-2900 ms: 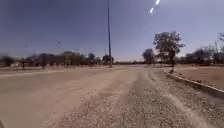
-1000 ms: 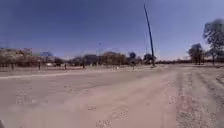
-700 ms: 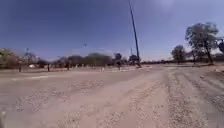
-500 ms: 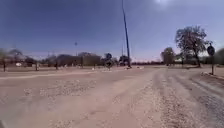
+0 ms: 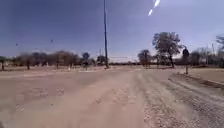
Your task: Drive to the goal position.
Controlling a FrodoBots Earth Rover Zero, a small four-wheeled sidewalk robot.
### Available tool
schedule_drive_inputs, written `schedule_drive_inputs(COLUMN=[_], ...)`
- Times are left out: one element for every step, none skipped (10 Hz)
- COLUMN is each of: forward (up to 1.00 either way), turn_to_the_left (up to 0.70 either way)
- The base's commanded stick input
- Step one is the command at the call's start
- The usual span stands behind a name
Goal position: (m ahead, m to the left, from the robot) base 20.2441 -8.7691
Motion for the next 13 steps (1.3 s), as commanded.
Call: schedule_drive_inputs(forward=[0.85,0.85,0.85,0.85,0.85,0.85,0.85,0.85,0.85,0.85,0.85,0.85,0.85], turn_to_the_left=[0.00,0.00,0.00,0.00,0.00,0.00,0.00,0.00,0.00,0.00,0.00,0.00,0.00])
